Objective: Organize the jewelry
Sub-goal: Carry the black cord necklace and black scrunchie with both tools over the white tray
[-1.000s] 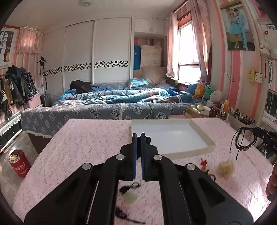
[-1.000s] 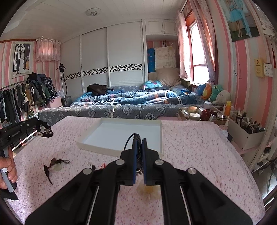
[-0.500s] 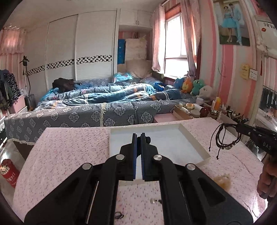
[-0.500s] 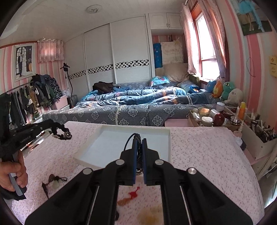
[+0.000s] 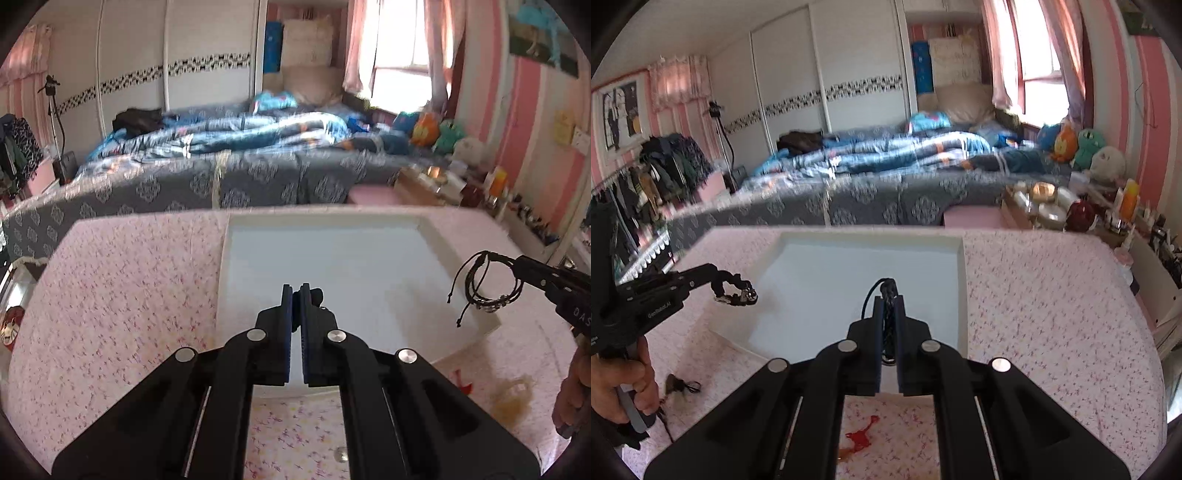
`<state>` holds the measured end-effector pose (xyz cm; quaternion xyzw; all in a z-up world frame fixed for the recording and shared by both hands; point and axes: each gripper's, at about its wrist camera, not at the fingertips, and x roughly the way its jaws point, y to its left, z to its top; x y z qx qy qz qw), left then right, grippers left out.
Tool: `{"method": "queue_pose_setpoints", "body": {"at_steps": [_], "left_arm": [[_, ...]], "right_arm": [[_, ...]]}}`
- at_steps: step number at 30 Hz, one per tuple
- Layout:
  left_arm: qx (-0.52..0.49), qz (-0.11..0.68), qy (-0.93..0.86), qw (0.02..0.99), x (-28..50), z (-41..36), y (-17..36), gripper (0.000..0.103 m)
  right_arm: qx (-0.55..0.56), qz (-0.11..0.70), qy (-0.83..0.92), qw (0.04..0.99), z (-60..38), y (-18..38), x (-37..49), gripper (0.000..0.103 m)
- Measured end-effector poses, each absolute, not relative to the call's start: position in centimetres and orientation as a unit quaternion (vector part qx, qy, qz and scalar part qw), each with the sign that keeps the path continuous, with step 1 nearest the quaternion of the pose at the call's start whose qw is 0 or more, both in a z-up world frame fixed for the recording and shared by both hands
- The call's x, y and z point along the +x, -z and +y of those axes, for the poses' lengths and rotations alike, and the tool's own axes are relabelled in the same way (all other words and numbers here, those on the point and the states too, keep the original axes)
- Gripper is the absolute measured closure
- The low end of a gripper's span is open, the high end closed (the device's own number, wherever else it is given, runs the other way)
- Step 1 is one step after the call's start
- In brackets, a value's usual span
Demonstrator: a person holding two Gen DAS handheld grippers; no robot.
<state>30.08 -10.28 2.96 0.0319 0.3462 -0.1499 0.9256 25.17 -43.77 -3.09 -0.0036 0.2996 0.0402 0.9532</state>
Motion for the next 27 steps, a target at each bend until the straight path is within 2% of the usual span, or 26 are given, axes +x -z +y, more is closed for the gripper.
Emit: {"method": "queue_pose_setpoints", "body": {"at_steps": [7,13,27], "left_arm": [[0.06,0.406,0.13,0.903,31.4,-9.3,1.5,0.101],[0.074,0.43,0.106,0.893,31.5,-7.4,3.4,0.101],[0.09,0.428,0.07,0.897,30.6,-3.1,3.0,0.099]], "right_arm": [[-0.025,0.38,-0.017,0.924,-44.4,7.2,27.2,0.098],[-0.025,0.405,-0.007,0.914,-45.4,8.1,27.3,0.098],[-0.036,0.438,-0.004,0.898,-44.9,10.5,27.7,0.098]]}}
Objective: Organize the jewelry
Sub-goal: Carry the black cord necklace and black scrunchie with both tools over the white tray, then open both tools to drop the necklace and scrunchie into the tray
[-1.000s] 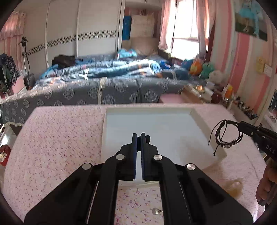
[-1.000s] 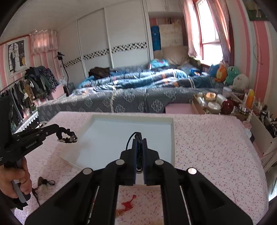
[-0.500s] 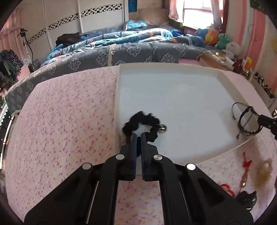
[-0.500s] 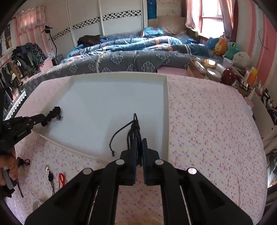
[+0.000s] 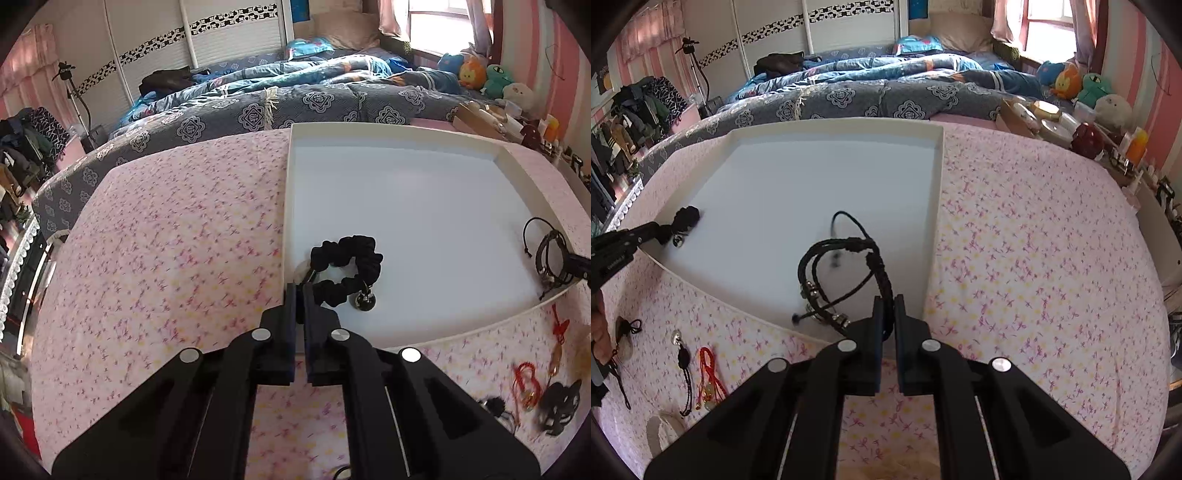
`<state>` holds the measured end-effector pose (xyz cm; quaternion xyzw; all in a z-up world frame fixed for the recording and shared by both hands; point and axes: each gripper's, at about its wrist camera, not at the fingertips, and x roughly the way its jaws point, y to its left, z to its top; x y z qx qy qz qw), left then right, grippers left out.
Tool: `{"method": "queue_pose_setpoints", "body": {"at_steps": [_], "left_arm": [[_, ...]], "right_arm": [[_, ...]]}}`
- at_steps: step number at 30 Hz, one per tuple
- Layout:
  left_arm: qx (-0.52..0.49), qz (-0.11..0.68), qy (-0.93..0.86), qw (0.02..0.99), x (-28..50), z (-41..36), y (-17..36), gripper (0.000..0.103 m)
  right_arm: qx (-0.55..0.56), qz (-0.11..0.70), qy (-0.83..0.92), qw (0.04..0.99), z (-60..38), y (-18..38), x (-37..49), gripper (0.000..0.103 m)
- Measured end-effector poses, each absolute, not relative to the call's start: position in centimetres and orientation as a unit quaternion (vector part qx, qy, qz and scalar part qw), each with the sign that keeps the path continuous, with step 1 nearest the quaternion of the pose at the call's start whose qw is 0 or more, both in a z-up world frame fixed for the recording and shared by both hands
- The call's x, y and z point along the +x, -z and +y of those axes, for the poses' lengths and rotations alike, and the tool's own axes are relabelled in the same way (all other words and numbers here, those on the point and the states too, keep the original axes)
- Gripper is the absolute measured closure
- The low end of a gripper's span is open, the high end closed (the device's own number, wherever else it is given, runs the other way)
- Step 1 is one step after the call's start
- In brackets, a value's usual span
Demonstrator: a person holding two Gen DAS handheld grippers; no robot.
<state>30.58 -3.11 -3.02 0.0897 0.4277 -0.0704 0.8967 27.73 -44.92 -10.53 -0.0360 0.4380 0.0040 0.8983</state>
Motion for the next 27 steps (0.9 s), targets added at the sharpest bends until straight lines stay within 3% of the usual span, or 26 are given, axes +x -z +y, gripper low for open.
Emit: {"method": "queue_pose_setpoints", "body": {"at_steps": [21,24,26,27], "left_arm": [[0.056,0.43,0.054,0.9,29.2,0.8,2.5,0.097],[0.051,0.433,0.062,0.898,29.3,0.7,2.1,0.088],[0.047,0.427,0.07,0.9,29.0,0.5,1.6,0.078],[0.044,0.425,0.075,0.901,28.8,0.3,1.2,0.068]], "right_arm": [[-0.038,0.436,-0.031,0.899,-41.3,10.7,27.1,0.095],[-0.026,0.438,-0.034,0.898,-41.3,10.5,27.1,0.093],[-0.02,0.432,-0.037,0.901,-41.3,9.9,27.1,0.085],[-0.021,0.429,-0.037,0.902,-41.2,9.6,27.0,0.067]]}}
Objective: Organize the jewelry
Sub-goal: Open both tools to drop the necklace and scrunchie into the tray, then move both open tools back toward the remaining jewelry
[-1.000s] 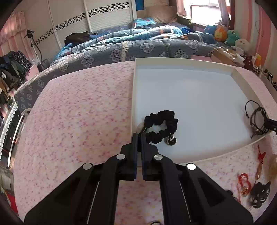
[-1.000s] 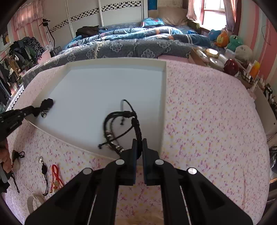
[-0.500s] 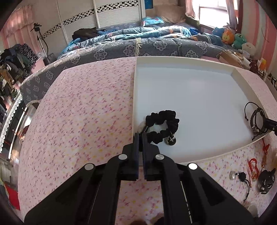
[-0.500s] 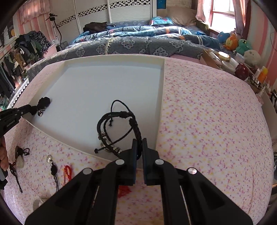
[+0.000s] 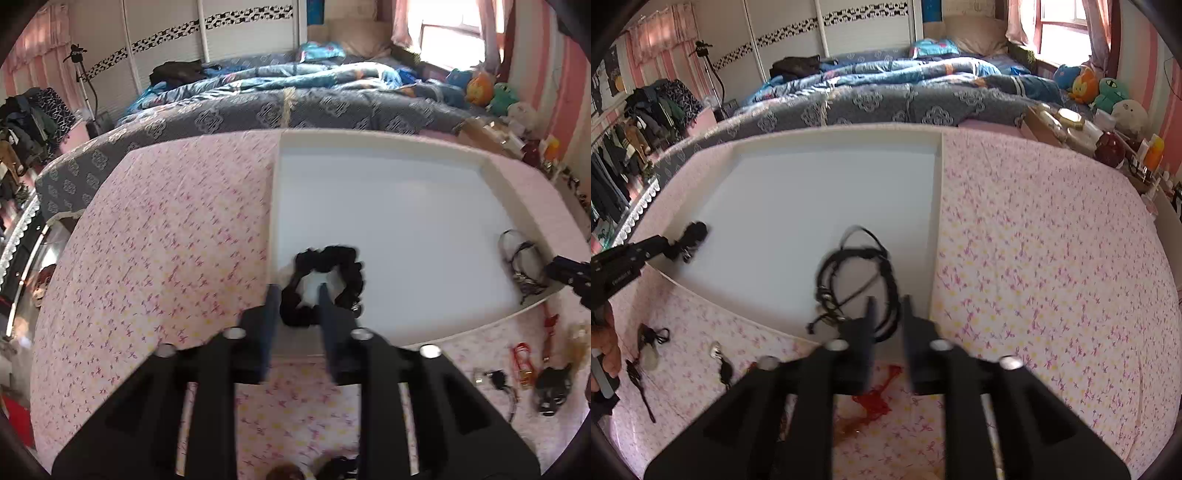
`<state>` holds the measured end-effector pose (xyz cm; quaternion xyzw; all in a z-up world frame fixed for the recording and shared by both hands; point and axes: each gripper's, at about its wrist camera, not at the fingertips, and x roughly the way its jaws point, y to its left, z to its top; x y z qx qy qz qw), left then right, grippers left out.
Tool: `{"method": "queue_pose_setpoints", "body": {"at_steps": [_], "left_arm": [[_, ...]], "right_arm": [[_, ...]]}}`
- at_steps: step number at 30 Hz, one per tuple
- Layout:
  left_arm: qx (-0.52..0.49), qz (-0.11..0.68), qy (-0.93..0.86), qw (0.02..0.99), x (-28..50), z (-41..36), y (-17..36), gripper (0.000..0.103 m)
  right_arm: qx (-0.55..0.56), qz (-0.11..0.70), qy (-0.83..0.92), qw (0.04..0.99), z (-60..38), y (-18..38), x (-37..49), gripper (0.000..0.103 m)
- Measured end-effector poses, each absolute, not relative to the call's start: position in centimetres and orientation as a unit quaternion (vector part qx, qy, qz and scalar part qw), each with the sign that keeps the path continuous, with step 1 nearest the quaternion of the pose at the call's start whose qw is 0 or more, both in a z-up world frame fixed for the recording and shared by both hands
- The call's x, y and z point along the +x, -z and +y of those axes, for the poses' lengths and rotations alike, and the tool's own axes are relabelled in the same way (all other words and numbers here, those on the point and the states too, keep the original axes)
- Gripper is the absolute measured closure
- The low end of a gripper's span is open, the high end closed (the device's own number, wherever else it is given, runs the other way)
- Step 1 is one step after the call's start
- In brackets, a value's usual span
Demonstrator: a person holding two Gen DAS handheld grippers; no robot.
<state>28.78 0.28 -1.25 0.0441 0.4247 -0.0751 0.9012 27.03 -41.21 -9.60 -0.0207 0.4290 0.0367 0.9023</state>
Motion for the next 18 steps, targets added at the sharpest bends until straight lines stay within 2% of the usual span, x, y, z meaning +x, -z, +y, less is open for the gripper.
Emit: {"method": "queue_pose_setpoints", "body": {"at_steps": [1,2,8,15,18], "left_arm": [[0.045,0.42,0.075,0.903,28.6,0.1,0.9,0.056],[0.046,0.409,0.072,0.908,28.2,0.0,0.3,0.052],[0.033,0.37,0.078,0.925,26.2,0.4,-3.6,0.049],[0.024,0.288,0.046,0.956,18.0,5.2,-6.2,0.025],[0.022,0.26,0.016,0.965,13.5,7.8,-4.9,0.024]], "right_arm": [[-0.024,0.419,-0.035,0.907,-41.0,9.0,26.8,0.057],[-0.028,0.412,-0.033,0.91,-40.9,8.5,26.6,0.056],[-0.045,0.358,-0.024,0.932,-40.5,4.5,24.4,0.056],[-0.04,0.286,0.001,0.957,-43.5,2.4,16.9,0.056],[-0.028,0.255,0.005,0.966,-45.3,3.2,12.4,0.054]]}}
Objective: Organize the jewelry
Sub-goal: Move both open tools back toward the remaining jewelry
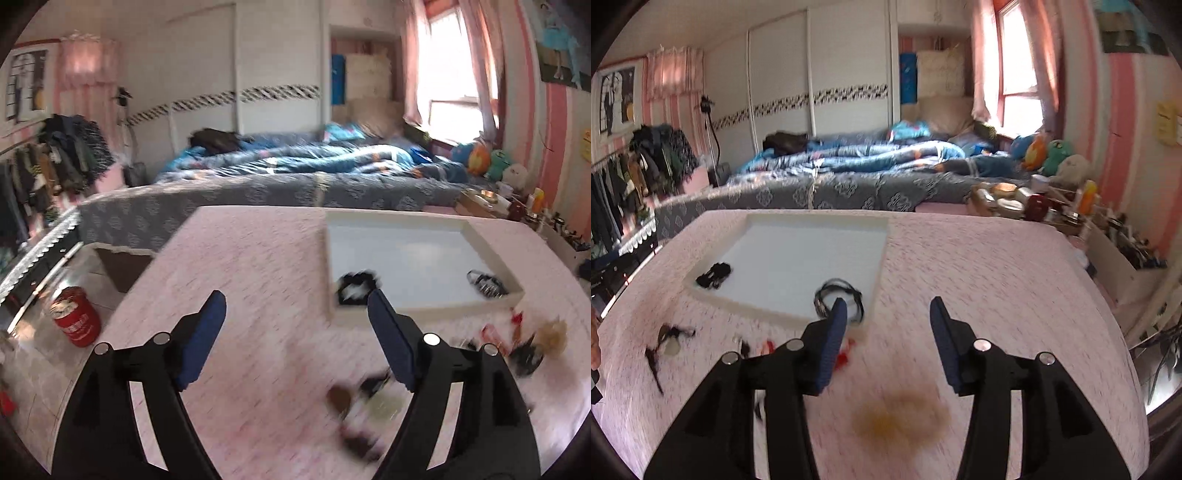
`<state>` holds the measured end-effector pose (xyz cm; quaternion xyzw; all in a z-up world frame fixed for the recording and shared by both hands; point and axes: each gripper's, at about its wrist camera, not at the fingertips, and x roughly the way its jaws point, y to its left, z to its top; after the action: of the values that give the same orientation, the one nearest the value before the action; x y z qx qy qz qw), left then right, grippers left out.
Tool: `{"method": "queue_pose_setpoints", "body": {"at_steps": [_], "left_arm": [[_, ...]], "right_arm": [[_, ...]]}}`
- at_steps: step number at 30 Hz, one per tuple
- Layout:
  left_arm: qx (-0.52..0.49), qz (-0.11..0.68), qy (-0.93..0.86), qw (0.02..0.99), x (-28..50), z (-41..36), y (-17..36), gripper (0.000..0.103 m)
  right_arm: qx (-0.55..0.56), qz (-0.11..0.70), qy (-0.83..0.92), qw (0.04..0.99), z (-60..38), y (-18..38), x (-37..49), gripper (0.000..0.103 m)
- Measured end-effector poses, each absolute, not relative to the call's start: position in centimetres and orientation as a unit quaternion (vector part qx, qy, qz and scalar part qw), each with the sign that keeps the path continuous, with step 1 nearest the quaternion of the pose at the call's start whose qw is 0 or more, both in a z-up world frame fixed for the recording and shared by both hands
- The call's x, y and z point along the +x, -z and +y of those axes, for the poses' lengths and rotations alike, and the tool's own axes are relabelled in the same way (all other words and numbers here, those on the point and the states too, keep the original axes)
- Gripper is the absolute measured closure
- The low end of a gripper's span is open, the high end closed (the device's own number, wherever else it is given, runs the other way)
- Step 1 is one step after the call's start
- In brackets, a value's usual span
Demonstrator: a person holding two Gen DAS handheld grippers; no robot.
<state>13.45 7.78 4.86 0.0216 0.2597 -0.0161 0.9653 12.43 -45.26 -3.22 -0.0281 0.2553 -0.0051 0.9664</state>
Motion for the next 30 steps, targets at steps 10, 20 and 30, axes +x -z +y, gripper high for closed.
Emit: {"method": "queue_pose_setpoints", "body": {"at_steps": [10,20,30], "left_arm": [[0.029,0.259,-0.006,0.965,6.7,8.4,-0.6,0.022],[0.028,0.283,0.014,0.959,6.6,7.1,0.9,0.022],[0.026,0.284,0.024,0.958,7.0,6.3,0.9,0.022]], "right_arm": [[-0.014,0.236,0.034,0.971,-46.9,7.4,4.9,0.046],[-0.001,0.264,0.042,0.964,-47.4,9.4,5.4,0.046],[-0.005,0.267,0.025,0.963,-45.6,9.5,5.9,0.046]]}}
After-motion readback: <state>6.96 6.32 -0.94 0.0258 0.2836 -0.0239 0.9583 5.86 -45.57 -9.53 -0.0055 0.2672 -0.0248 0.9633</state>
